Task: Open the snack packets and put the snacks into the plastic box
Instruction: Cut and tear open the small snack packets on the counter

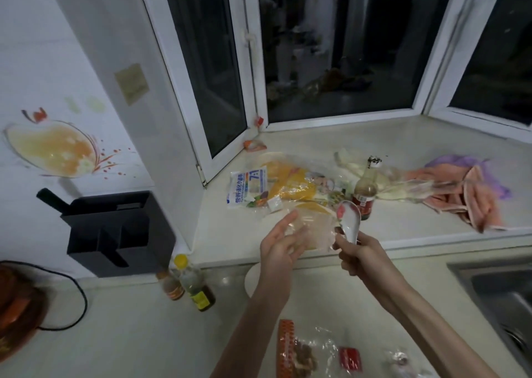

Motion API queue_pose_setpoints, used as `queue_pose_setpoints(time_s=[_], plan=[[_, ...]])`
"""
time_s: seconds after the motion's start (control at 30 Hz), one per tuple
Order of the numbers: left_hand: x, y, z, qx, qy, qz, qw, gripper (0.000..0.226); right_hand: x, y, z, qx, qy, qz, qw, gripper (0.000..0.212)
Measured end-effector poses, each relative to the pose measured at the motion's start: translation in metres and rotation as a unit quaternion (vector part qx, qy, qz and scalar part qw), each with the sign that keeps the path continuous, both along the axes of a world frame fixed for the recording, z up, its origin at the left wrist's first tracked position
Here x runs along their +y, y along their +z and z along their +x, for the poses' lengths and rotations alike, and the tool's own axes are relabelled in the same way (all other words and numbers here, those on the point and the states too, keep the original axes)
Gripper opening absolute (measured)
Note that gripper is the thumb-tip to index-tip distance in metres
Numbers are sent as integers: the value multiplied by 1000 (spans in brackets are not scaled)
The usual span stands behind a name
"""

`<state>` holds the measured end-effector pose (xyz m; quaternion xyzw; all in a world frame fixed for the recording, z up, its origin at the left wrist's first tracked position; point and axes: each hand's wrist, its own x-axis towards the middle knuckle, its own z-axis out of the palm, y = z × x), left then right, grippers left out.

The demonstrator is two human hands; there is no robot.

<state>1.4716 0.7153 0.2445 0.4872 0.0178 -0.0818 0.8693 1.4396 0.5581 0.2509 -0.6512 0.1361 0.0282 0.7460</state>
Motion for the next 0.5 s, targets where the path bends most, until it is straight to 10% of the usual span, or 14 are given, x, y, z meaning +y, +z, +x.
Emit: queue_pose_setpoints(time_s=[0.4, 0.5], plan=[[15, -24, -15, 25, -43, -17, 999, 41, 9, -7, -22, 32, -35, -30, 998, 22], [17, -25, -22, -31, 14, 186, 982, 47, 6, -8, -27, 35, -49, -58, 997, 27]])
